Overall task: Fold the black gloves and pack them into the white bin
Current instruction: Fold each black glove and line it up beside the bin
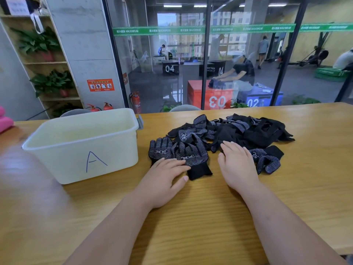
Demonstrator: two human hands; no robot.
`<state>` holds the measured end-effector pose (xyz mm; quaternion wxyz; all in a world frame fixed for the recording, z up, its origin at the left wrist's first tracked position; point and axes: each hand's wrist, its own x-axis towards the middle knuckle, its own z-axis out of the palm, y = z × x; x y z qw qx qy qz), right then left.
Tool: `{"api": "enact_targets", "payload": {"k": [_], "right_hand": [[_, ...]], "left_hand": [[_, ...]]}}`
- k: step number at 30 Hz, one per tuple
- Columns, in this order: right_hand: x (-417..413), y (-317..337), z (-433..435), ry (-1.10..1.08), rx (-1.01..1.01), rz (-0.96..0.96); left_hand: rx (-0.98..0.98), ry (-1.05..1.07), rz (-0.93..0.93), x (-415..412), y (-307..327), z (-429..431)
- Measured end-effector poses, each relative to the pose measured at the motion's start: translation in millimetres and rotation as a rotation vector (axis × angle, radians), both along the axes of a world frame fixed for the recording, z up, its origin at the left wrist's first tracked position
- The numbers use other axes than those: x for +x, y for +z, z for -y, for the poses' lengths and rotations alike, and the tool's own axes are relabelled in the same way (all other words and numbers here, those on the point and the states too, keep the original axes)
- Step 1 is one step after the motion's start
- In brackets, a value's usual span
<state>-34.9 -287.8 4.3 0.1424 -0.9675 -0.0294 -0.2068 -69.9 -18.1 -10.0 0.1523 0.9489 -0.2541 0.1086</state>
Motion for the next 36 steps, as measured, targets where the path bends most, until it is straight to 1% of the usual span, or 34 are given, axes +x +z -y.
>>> {"api": "enact_targets", "payload": {"k": [4, 8, 9, 10, 12, 14, 16, 17, 20, 22, 24, 26, 29, 31, 32, 34, 36], "right_hand": [[-6.4, 11.5, 4.0, 0.142, 0.261, 0.188], [-27.6, 31.1, 2.1, 0.366, 0.579, 0.428], [-32.7, 34.4, 1.9, 0.412, 0.677, 0.428], [-37.5, 38.4, 2.7, 0.451, 0.775, 0.378], [-40.6, 44.7, 6.2, 0.519, 0.892, 0.175], [-35.8, 45.0, 11.2, 0.551, 0.884, -0.021], [-29.7, 40.1, 15.7, 0.537, 0.806, -0.092], [-27.3, 36.4, 17.3, 0.528, 0.709, -0.098], [-22.5, 25.8, 16.5, 0.543, 0.296, -0.184], [-20.0, 22.5, 13.3, 0.547, 0.087, -0.233], [-17.1, 20.0, 12.1, 0.497, -0.042, -0.2], [-15.0, 18.1, 12.9, 0.421, -0.105, -0.16], [-14.8, 18.5, 13.3, 0.322, -0.145, -0.126], [-17.0, 21.1, 11.5, 0.302, -0.112, -0.083], [-19.5, 23.5, 9.8, 0.315, -0.043, -0.065], [-24.2, 30.0, 6.9, 0.363, 0.168, -0.073], [-29.4, 42.0, 3.9, 0.405, 0.304, -0.103]], "left_hand": [[-0.007, 0.039, 0.026, -1.2, 0.8, 0.3], [-0.028, 0.123, 0.061, 2.1, -0.7, -6.1], [-0.032, 0.145, 0.076, 2.7, -1.2, -7.9], [-0.036, 0.166, 0.094, 3.2, -1.7, -9.2], [-0.049, 0.194, 0.135, 4.4, -2.8, -10.8], [-0.074, 0.202, 0.158, 6.7, -3.7, -12.4], [-0.109, 0.193, 0.172, 8.2, -3.9, -14.0], [-0.129, 0.184, 0.172, 8.2, -3.6, -14.9], [-0.167, 0.122, 0.14, 7.1, -2.8, -15.9], [-0.175, 0.091, 0.114, 7.0, -3.1, -14.9], [-0.164, 0.098, 0.108, 7.8, -3.9, -14.7], [-0.162, 0.122, 0.101, 8.0, -4.2, -14.5], [-0.166, 0.151, 0.071, 7.9, -4.9, -13.2], [-0.165, 0.154, 0.062, 8.0, -5.3, -12.4], [-0.171, 0.155, 0.061, 8.3, -4.9, -12.6], [-0.189, 0.158, 0.067, 8.8, -3.5, -12.8], [-0.225, 0.156, 0.076, 8.0, -1.6, -13.8]]}}
